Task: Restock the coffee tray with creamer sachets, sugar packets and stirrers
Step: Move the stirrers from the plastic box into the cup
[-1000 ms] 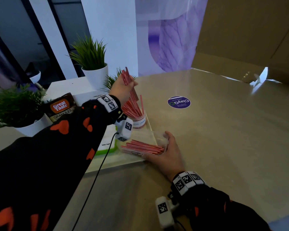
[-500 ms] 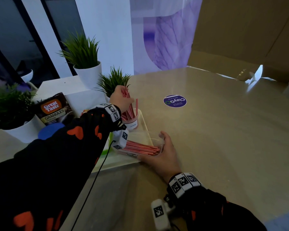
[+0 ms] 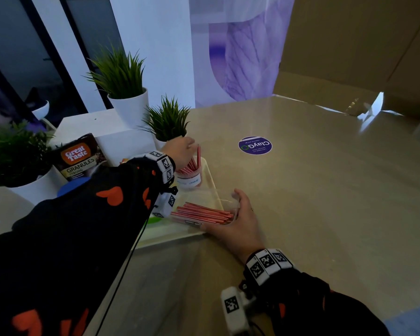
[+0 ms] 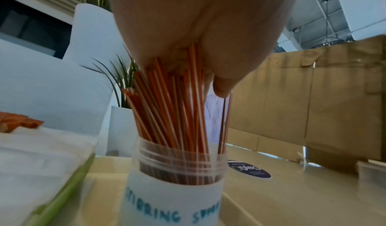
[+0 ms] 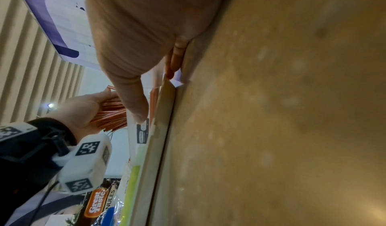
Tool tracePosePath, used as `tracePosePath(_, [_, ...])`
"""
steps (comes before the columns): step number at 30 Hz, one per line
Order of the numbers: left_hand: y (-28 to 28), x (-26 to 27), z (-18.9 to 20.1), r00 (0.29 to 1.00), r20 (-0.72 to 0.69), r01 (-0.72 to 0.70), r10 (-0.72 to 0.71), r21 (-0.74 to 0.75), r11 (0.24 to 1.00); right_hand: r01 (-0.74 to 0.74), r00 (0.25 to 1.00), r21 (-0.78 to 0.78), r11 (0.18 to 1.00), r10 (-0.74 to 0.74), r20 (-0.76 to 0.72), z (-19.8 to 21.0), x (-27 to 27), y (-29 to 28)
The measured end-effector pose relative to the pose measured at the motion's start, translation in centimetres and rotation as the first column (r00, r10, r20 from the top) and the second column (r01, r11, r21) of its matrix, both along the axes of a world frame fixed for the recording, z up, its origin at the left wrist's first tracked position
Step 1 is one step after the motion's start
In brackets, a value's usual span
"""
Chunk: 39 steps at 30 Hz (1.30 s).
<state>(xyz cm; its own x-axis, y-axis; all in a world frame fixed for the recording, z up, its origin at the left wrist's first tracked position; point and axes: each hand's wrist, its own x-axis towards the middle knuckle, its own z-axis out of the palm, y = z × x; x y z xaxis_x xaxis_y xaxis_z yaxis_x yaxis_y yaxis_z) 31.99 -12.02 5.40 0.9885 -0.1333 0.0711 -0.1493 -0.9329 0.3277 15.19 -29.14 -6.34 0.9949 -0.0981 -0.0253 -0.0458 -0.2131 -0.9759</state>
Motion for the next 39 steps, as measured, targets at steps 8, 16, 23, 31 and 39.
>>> tracePosePath(8, [0.4,-0.9,-0.2,0.976,0.213,0.072,-0.053,-0.083,0.994,0.012,1.0,-0.017,1.0,-0.012,0.002,-0.3,0.2,0.0])
tracePosePath(16, [-1.2,-5.3,-0.5,0.909,0.132,0.409,-0.394,-0.117,0.905,0.019,1.0,-0.017,1.0,-0.019,0.018,-0.5,0.3,0.3])
tracePosePath(23, [-2.1,-7.3,-1.7,0.81,-0.42,0.536,-0.409,0.25,0.806,0.013,1.0,-0.027,1.0,-0.013,-0.004,-0.3,0.4,0.3])
tracePosePath(31, [-2.0,-8.1,-2.3,0.824,-0.382,0.533,-0.417,0.277,0.799,0.024,0.999,-0.078,0.997,-0.022,0.031,-0.1,0.2,0.2])
tracePosePath(39, [-2.8,-9.1,-3.4,0.86,-0.346,0.496,-0.375,0.393,0.775,0.016,0.999,-0.086,0.996,-0.013,0.033,-0.1,0.2,0.0])
